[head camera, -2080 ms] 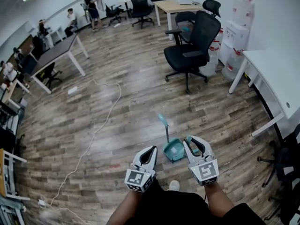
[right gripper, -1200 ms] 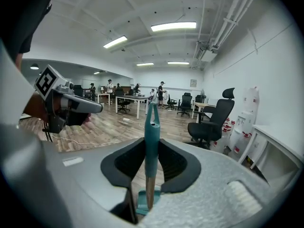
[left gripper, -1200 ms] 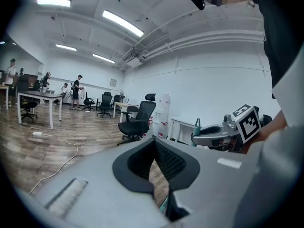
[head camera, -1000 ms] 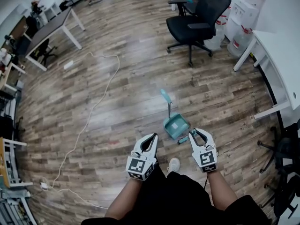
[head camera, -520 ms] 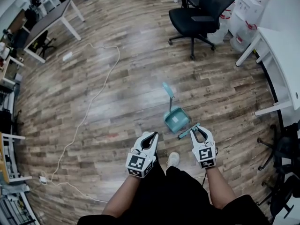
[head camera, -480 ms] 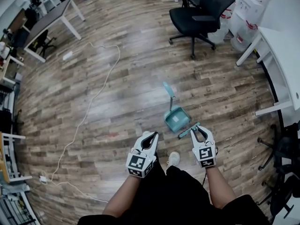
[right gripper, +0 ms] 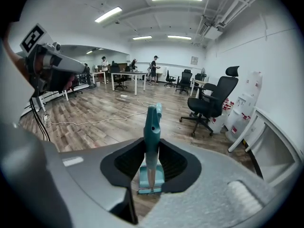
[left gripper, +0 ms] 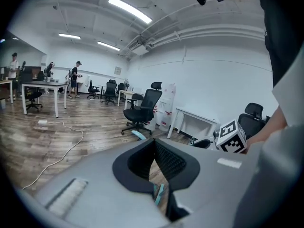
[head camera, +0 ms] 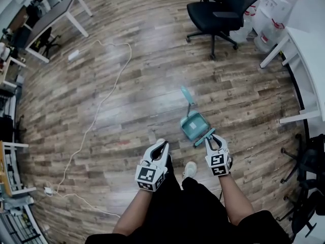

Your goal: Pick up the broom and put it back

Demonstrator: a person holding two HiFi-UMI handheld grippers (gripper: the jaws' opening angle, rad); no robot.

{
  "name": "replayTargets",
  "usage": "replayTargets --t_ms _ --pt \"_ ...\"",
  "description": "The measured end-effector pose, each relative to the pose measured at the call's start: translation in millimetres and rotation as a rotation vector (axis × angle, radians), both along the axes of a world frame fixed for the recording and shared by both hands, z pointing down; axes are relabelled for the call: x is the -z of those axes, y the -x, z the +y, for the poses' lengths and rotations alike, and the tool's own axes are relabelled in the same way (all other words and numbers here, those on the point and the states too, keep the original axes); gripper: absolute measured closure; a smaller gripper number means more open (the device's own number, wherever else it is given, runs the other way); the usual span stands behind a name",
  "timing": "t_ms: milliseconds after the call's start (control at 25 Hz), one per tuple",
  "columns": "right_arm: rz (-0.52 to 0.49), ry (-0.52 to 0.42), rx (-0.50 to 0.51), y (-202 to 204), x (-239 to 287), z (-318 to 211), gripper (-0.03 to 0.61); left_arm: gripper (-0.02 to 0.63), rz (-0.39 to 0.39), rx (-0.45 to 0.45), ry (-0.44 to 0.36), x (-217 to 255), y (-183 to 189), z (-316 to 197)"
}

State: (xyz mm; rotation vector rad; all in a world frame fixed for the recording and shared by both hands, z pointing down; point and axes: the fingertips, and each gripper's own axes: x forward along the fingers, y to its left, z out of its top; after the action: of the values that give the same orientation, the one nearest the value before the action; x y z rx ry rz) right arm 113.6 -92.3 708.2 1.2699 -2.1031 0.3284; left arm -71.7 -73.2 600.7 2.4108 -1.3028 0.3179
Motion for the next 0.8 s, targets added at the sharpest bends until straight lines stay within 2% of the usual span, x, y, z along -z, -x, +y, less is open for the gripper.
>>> replayTargets --t_ms 160,800 --pt "-0.002 0.029 0.003 12 -11 -6 0.480 0.597 -0.008 0.015 0.017 -6 11 -4" --pt "0.035 0.044 0.083 45 -19 -66 0.480 0.597 -0.033 0.088 0.012 -12 48 -44"
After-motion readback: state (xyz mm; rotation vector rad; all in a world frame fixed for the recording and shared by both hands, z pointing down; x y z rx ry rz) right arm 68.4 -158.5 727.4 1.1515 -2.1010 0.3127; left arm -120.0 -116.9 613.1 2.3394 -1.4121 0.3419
